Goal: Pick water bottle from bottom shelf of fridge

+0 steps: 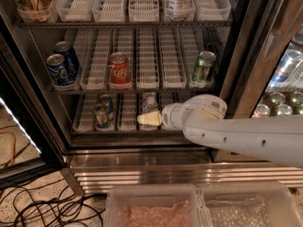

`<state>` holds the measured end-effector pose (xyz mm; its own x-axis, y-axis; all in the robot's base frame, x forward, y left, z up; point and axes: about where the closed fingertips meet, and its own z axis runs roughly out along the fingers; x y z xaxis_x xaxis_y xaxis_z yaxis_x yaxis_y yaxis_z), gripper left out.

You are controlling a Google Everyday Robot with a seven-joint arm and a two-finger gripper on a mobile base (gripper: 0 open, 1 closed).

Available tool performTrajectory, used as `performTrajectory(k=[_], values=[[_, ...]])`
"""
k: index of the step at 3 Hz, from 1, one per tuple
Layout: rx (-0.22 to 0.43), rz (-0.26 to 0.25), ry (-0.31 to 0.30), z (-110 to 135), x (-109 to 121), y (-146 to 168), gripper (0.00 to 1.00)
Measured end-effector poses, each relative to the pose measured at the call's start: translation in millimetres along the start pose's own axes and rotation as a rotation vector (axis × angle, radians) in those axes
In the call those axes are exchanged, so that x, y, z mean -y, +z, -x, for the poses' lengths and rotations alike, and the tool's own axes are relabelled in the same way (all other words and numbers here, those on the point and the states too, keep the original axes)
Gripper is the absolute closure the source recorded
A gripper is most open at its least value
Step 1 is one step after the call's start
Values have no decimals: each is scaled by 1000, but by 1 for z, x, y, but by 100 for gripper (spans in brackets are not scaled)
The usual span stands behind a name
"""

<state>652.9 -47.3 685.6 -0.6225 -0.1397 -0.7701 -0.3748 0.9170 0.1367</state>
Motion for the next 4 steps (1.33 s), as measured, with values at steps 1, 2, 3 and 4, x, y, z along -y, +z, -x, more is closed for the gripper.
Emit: performTrajectory(k=[1, 2, 3, 4], values=[[58, 40, 17, 23, -3, 12, 0], [57, 59, 37, 21, -8, 27, 0], [34, 69, 49, 10, -13, 42, 0], [32, 78, 44, 8, -19, 53, 0]])
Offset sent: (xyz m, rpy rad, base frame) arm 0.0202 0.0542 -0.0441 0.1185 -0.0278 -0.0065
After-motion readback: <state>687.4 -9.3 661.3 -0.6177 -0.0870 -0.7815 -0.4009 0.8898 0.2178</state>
